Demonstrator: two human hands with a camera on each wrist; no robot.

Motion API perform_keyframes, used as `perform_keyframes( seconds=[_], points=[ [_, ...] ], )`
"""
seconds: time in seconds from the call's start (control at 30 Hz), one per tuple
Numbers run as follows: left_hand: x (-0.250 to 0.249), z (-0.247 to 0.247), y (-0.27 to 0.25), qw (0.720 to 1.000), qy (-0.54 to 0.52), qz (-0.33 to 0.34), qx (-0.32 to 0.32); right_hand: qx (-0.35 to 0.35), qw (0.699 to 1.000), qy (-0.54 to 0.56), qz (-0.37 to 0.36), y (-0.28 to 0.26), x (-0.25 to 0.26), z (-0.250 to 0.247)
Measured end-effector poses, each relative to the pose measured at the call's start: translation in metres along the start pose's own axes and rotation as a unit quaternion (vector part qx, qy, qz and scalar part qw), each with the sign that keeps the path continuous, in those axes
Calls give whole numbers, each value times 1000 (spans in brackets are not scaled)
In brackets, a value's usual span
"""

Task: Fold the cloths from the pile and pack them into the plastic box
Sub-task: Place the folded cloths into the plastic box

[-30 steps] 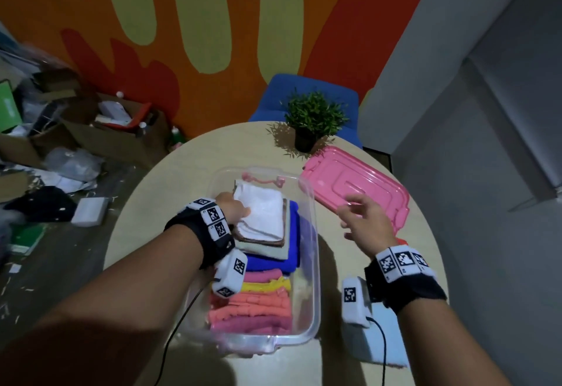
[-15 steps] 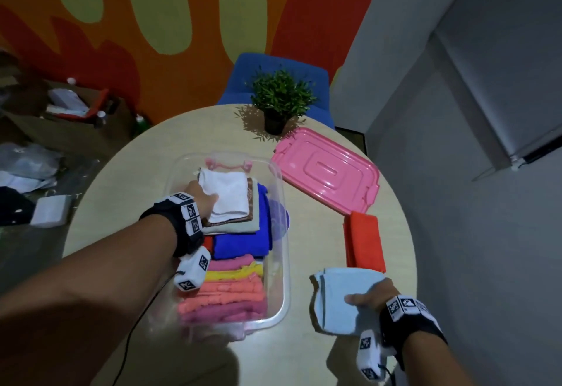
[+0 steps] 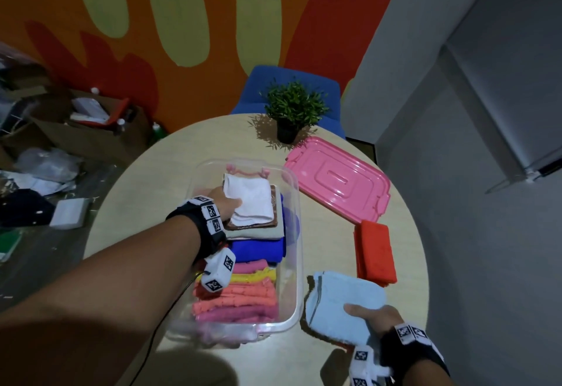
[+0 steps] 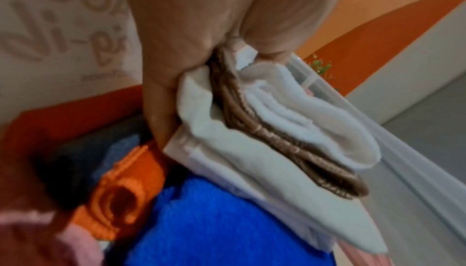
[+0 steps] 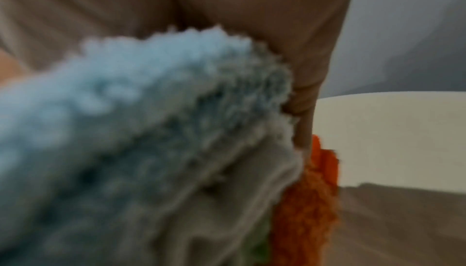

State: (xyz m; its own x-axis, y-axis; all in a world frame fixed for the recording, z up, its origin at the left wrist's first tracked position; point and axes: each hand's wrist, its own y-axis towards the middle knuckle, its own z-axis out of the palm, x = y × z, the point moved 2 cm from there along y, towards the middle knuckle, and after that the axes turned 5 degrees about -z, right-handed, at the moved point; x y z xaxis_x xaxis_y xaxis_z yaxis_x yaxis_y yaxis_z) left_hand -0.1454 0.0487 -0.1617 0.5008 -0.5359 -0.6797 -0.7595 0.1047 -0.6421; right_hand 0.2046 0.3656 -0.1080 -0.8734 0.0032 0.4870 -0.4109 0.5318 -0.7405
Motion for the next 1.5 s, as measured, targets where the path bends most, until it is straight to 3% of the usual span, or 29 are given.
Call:
perform_keyframes(
  seconds=[0.07, 0.2, 0.3, 0.37, 0.47, 0.53, 0.6, 0.63, 0.67, 0.73, 0.8, 0.83, 0.9, 1.0, 1.13, 1.3, 1.4, 1.5],
  points=[
    [5, 3, 19, 1000, -12, -12, 7, 3, 999, 34, -22, -4, 1, -1],
    [-64, -2, -95, 993, -85, 32, 74, 0, 991, 84, -100, -22, 28, -20],
    [-58, 1, -95, 990, -86, 34, 104, 6, 977, 129, -167, -45, 60, -39],
    [-49, 1, -93, 998, 23, 31, 53, 16, 965, 153, -211, -66, 86, -46],
    [-56, 0, -110, 967, 247, 50, -25, 58, 941, 189, -274, -102, 126, -36],
    [-73, -6, -134, 964, 248, 61, -69, 92, 926, 202, -306, -124, 148, -17],
    [-88, -18, -148, 964, 175, 146, -140, 122, 917, 183, -332, -139, 165, 9],
    [-95, -23, -157, 959, 155, 188, -145, 132, 917, 156, -342, -143, 171, 24],
    [-101, -28, -168, 964, 125, 209, -108, 138, 919, 115, -349, -144, 176, 38],
    [-107, -27, -194, 976, 62, 190, 85, 149, 921, 39, -357, -142, 180, 62],
    [-101, -24, -210, 949, 116, 152, 250, 161, 925, 18, -344, -140, 182, 77],
    [-93, -23, -210, 928, 174, 157, 291, 171, 925, 24, -339, -140, 182, 83],
    [-78, -23, -207, 898, 247, 189, 310, 205, 923, 35, -323, -145, 182, 90],
    [-69, -23, -204, 893, 252, 228, 295, 221, 927, 5, -304, -150, 180, 89],
    [-64, -12, -207, 874, 310, 204, 314, 113, 948, -78, -287, -147, 184, 58],
    [-50, 14, -198, 809, 496, 202, 242, -81, 967, -23, -241, -79, 164, 7],
    [-62, 28, -200, 771, 571, 208, 188, -197, 957, -112, -179, -25, 140, -15],
    [-66, 37, -201, 781, 562, 195, 190, -262, 950, -132, -108, 9, 118, -29]
  ],
)
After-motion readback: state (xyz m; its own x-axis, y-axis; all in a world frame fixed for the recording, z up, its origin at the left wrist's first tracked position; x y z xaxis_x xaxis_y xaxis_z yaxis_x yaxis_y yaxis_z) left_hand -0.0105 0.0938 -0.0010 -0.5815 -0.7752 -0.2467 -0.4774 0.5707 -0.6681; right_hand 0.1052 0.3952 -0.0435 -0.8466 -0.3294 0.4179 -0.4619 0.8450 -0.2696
